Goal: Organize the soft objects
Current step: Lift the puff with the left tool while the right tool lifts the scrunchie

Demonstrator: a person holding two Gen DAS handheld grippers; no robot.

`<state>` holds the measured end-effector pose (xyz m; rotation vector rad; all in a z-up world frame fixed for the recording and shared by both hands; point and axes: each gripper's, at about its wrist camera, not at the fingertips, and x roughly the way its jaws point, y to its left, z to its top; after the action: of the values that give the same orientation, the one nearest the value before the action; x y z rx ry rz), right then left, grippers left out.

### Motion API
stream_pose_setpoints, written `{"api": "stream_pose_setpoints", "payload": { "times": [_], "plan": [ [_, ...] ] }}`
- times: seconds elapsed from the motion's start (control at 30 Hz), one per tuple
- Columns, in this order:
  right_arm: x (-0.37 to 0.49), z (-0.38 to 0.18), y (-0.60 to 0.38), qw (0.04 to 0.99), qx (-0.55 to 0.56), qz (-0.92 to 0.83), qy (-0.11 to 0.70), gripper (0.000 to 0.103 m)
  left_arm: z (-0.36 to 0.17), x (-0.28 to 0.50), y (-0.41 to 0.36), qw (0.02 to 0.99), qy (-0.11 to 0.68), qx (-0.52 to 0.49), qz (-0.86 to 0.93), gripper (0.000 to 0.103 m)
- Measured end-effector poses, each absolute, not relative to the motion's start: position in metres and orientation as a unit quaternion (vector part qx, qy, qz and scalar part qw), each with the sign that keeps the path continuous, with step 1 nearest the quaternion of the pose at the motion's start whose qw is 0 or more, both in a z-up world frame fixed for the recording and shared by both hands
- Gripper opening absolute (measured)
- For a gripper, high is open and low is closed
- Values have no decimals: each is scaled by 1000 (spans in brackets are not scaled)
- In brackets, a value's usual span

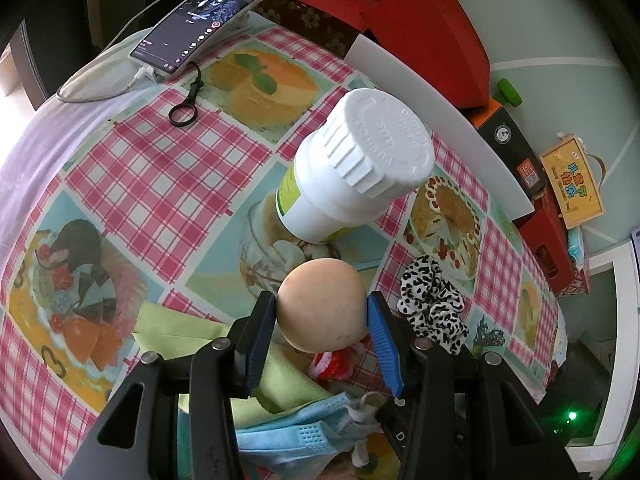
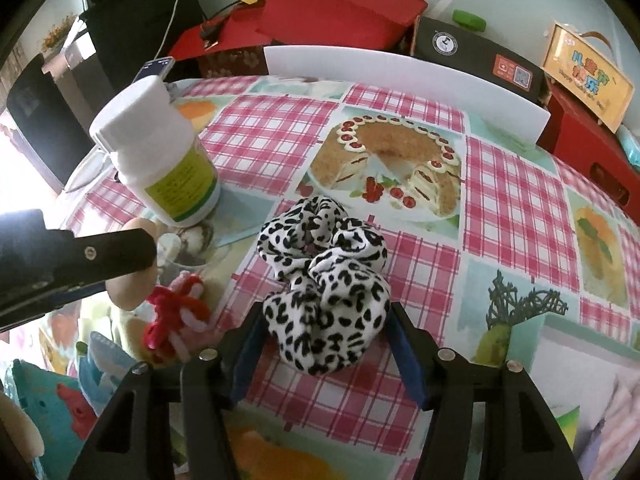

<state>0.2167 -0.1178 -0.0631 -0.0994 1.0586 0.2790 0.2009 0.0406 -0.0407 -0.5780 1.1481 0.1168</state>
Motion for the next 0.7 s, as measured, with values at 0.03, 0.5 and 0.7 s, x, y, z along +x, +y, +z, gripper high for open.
{"api": "stream_pose_setpoints", "payload": {
  "times": [0.03,0.5,0.7],
  "plan": [
    [217,-63,-117,852,-50,132,503,64,-41,201,41,799,535,-270,54,49],
    [224,-51,-115,859,-56,146,487,45,-42,197,45,797,534,-278,56,49],
    [210,-49,-119,861,-47,146,485,38,-42,199,41,798,533,-277,51,49]
  ]
}}
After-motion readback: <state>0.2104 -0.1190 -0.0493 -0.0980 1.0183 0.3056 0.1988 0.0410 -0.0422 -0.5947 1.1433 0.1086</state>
